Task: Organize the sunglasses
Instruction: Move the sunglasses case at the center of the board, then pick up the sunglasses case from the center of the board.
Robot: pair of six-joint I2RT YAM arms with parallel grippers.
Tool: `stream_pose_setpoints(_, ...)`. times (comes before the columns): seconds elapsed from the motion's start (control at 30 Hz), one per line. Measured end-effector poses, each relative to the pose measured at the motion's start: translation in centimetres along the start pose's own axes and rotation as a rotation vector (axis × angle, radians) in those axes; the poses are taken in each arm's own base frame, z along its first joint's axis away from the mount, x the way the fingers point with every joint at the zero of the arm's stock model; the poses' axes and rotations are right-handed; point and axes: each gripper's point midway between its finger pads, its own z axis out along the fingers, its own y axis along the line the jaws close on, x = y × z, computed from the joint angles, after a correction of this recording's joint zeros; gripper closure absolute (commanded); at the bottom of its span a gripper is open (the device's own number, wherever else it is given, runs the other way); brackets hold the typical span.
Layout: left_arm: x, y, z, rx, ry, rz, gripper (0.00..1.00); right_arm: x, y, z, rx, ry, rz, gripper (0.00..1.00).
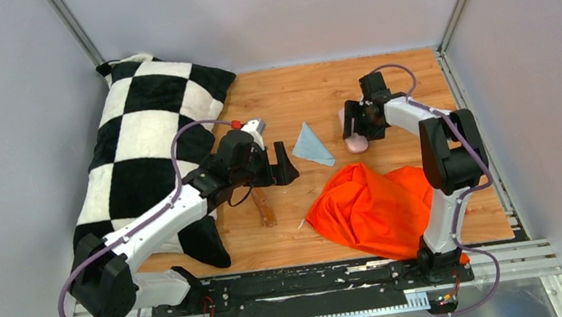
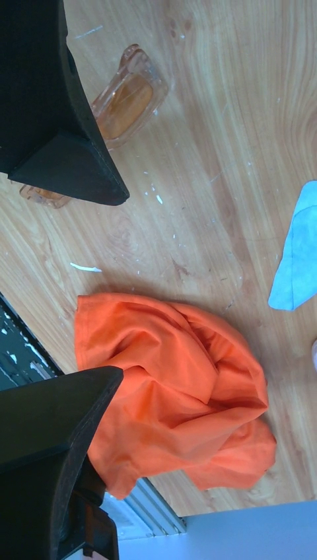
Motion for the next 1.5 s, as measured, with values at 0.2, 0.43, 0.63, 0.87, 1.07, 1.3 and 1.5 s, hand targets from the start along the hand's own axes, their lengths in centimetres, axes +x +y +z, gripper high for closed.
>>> stream_pose_setpoints(0.2,0.3,0.6,-0.2,-0.021,-0.011,-0.016,0.0,-0.4,0.8,0.3,-0.017,-0.029,-0.024,0.11)
stream_pose_setpoints(0.43,1.6,1.6,0.1,-0.018,-0.028,-0.027,0.0,-0.7,1.5,0.9,0.028,-0.033,-0.166,0.13)
stream_pose_setpoints(0.63,2.8,2.8,-0.2,-0.033,-0.045,-0.034,0.0,-1.0,1.1,1.5,0.072,-0.017,-0.234,0.37)
stream_pose_setpoints(0.87,1.5,2.6,-0.5,-0.055,-0.083,-0.051,0.0,-1.0,1.2,1.5,0.066,-0.007,-0.246,0.63)
stream_pose_setpoints(1.07,0.2,3.3,-0.6,-0.061,-0.115,-0.127,0.0,-0.8,4.4,-1.4,-0.166,-0.03,-0.182,0.7)
stream_pose_setpoints(1.3,-5.9,4.3,-0.7,0.12,-0.229,-0.261,0.0,-3.2,11.5,-10.1,-0.7,-0.217,-0.057,0.7)
stream_pose_setpoints(1.5,-8.2,-0.1,-0.3,0.353,-0.196,-0.207,0.0,-2.0,15.4,-13.4,-1.078,-0.155,0.078,0.68)
